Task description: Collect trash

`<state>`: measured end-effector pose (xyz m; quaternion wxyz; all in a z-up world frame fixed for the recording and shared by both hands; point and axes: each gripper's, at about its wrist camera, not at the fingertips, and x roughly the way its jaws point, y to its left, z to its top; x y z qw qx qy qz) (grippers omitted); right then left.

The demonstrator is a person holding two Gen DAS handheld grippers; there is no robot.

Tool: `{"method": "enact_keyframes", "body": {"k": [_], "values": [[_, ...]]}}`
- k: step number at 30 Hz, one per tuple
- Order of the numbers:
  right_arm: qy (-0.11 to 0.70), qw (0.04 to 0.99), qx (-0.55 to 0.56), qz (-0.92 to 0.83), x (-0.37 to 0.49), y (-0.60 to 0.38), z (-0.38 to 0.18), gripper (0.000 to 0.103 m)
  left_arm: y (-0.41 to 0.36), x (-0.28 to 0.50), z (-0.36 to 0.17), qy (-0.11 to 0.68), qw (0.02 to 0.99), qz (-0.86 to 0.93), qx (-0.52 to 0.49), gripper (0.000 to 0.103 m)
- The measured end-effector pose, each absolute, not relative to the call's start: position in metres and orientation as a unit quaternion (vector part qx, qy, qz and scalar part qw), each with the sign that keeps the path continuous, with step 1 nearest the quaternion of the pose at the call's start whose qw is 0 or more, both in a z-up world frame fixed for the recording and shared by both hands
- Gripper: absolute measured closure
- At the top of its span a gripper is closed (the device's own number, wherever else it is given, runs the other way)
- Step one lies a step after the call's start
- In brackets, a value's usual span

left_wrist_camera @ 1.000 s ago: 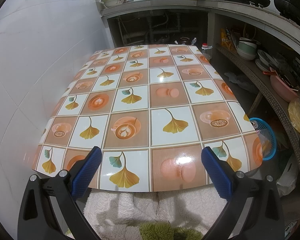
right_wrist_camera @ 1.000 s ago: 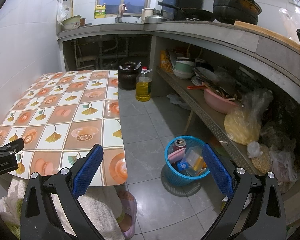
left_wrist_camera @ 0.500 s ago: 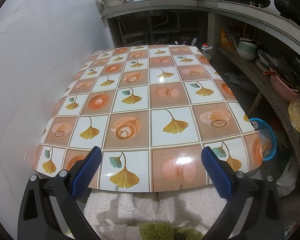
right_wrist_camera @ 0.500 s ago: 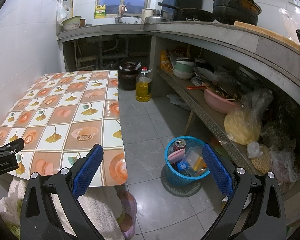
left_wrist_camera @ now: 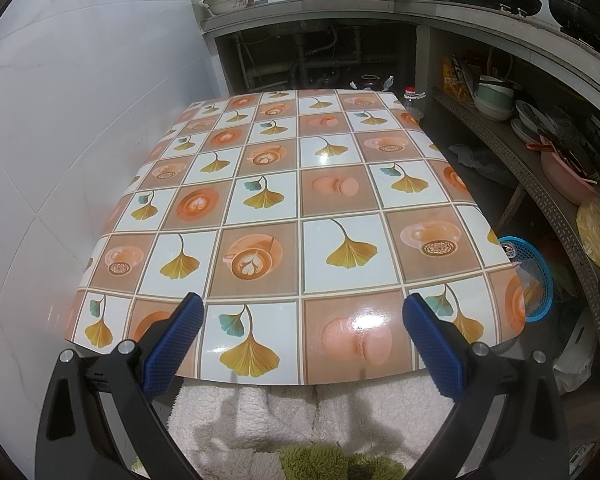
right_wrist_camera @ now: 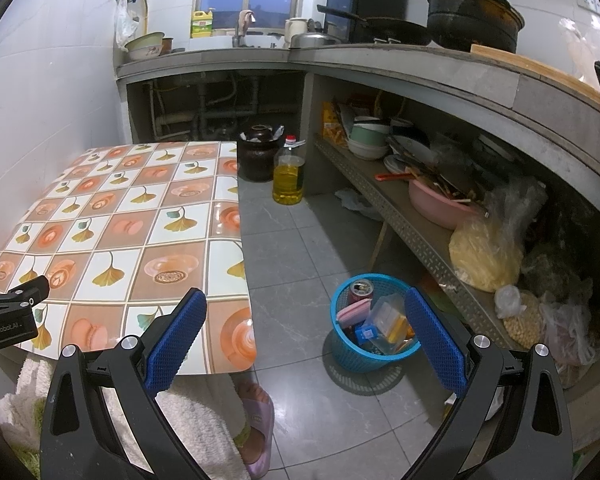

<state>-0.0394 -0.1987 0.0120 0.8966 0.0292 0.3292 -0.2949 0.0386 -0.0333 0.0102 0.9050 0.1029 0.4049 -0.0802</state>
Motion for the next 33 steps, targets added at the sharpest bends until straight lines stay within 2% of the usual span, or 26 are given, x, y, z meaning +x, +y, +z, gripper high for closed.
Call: {"method": "enact_keyframes", "body": {"k": [33], "values": [[0.33,0.896,0.03,-0.295,-0.0377,-0.1966,0.0116,0.008,-0.0335,0.0381,0.0095,0.406,0.905,-0.08,0.103,0.005]]}}
